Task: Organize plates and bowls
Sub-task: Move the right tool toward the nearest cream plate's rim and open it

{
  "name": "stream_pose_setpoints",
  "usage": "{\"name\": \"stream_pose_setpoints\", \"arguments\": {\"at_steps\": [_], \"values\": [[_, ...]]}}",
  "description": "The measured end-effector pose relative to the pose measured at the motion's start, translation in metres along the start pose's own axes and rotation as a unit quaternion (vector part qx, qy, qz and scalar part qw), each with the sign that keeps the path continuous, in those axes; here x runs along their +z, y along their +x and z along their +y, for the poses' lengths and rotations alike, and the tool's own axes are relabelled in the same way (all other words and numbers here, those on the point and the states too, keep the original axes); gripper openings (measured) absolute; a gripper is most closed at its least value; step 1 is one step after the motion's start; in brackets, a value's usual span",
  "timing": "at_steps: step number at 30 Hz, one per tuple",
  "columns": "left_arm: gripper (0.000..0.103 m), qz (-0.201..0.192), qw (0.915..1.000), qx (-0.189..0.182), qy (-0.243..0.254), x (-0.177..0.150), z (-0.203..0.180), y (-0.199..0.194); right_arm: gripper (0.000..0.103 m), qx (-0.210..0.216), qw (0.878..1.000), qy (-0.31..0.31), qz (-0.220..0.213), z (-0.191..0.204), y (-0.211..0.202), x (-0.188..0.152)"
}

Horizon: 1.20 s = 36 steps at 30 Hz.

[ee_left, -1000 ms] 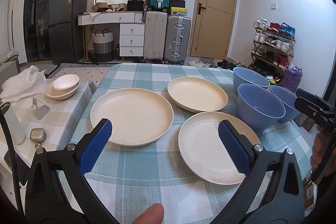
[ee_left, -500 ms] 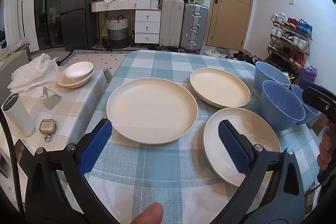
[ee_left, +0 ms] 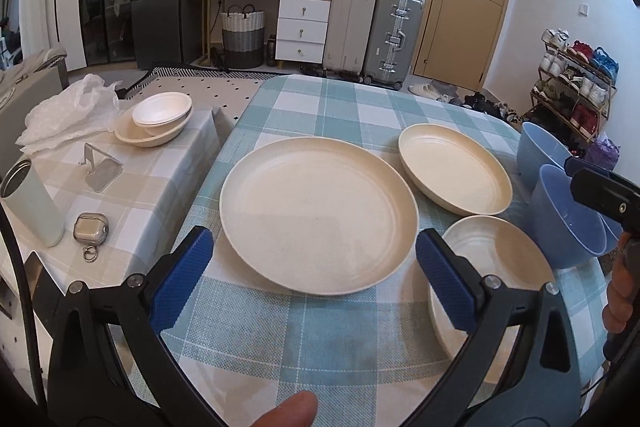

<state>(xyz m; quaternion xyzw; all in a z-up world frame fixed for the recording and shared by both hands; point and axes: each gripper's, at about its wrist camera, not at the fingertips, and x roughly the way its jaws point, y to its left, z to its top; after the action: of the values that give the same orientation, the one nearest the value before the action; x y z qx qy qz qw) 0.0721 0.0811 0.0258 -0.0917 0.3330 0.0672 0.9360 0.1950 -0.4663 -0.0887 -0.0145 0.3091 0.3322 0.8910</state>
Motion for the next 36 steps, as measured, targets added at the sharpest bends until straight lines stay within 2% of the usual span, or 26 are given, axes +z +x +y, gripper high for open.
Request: {"name": "stream_pose_setpoints", "arguments": {"at_steps": [6,13,18,31,36], "values": [[0.101,0.03,0.999,0.008,-0.031,0.005,0.02,0.03,0.103,0.002,1.0,-0.011,0.024,0.002,0.03,0.007],[0.101,0.056,0.9973,0.016,-0.045,0.007,0.043,0.06,0.103,0.013,0.999,-0.01,0.052,0.004,0.066,0.014],[0.101,0.057,0.9974,0.019,-0.041,0.009,0.045,0.066,0.103,0.019,0.998,-0.015,0.065,0.011,0.088,0.02],[0.101,0.09,0.9942,0.031,-0.05,0.001,0.061,0.087,0.103,0.037,0.992,-0.005,0.123,0.01,0.147,0.028],[0.101,0.1,0.9925,0.036,-0.06,-0.002,0.07,0.096,0.095,0.048,0.989,-0.002,0.138,0.01,0.161,0.028]]}}
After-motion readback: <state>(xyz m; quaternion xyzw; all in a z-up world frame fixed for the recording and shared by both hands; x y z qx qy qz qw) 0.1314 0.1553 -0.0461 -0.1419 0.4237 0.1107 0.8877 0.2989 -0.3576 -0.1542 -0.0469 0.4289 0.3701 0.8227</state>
